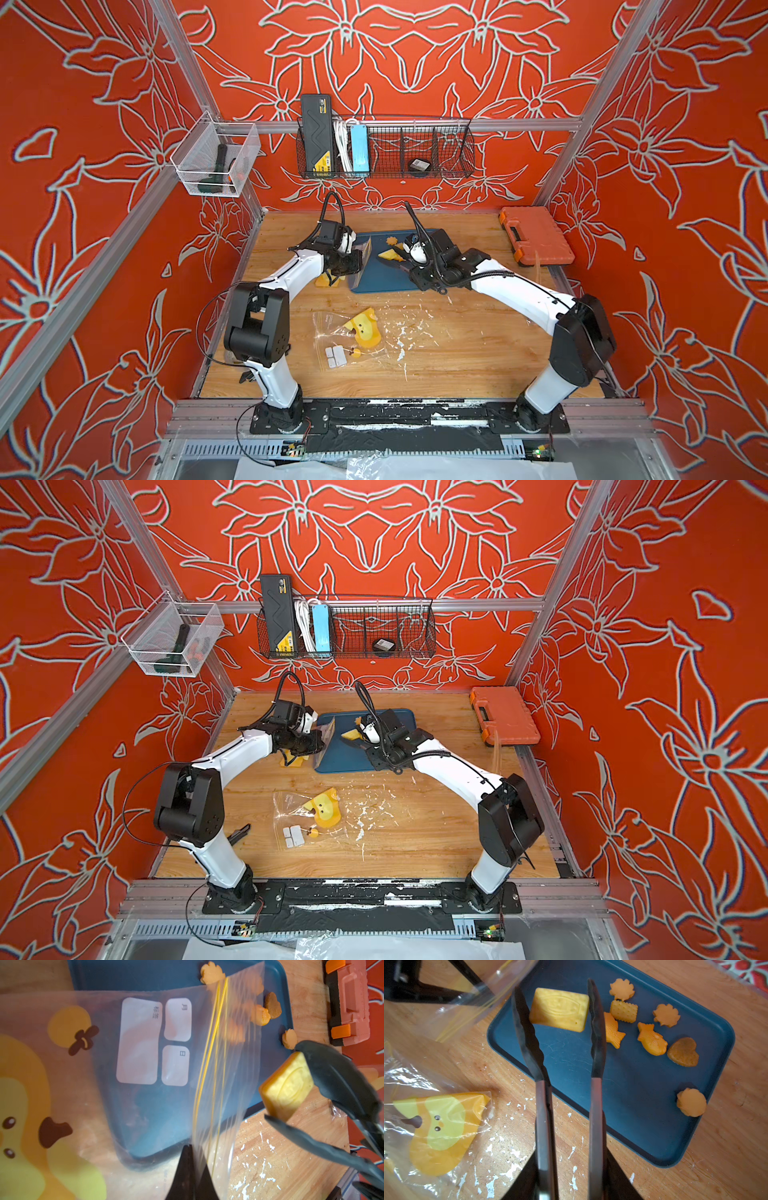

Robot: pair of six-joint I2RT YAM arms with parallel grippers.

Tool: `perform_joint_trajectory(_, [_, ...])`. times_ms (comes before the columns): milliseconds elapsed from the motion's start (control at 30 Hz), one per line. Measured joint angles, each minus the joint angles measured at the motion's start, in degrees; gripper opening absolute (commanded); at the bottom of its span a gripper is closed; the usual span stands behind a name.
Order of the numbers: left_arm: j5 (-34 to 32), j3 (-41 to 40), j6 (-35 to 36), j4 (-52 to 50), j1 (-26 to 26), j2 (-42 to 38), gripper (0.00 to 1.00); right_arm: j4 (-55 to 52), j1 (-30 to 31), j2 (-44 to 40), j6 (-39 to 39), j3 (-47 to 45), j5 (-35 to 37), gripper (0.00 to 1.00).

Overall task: Put the cookies into a resealable bag to prevent moisture
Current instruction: Place the cookie in the ziploc bag.

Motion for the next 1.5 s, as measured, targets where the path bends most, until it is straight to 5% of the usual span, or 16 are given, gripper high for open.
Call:
perform_joint_trajectory(933, [1.8, 0.0, 0.8, 0.0, -0.1, 0.9, 0.00, -1.2, 1.3, 5.5, -3.9, 7.3, 0.0, 0.37])
perform_joint_trajectory(1500, [1.4, 0.0, 0.9, 0.0, -0.1, 0.9, 0.00, -3.6, 4.9, 8.0, -10.9, 6.6, 8.9, 0.37])
